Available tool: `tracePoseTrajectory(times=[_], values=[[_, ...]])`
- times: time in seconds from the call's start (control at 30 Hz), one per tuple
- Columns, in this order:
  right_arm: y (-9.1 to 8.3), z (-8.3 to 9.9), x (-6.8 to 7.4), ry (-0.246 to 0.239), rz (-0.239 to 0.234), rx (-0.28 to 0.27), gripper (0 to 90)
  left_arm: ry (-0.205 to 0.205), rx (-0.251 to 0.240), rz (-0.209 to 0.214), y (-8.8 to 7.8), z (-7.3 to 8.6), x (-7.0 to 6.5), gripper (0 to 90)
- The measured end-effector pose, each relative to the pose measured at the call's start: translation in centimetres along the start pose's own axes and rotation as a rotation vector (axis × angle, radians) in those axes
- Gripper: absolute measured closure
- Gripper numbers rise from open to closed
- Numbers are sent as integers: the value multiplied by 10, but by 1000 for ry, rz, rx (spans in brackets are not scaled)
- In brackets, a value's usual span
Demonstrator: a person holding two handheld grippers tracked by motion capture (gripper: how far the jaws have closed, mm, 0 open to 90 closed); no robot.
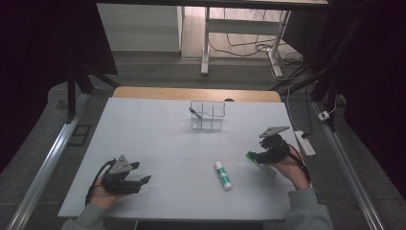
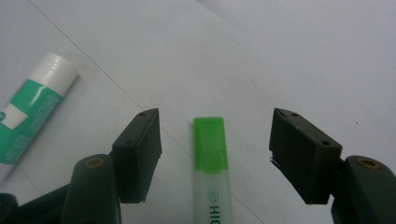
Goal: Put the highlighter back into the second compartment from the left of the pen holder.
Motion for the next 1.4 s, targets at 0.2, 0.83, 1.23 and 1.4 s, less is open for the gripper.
tracePoseTrajectory(times=[0.2,0.83,1.23,1.4], values=[[10,3,1,-21,-9,41,344,2,2,0,0,0,0,307],[38,11,6,-50,-31,141,354,5,10,3,1,1,0,306],[43,14,9,-63,-72,173,459,4,7,-2,0,1,0,306],[43,12,10,-61,-81,178,548,4,9,-3,1,1,0,306]])
Point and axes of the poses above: each handheld gripper's, and its own axes: y roughly forward along the jaws, z roughly out of its underside, x roughly to its left, the point moved 4 cm from there along y, roughly forward along the jaws, and after that the axes turned 15 degrees about z, right-handed, at the moved point
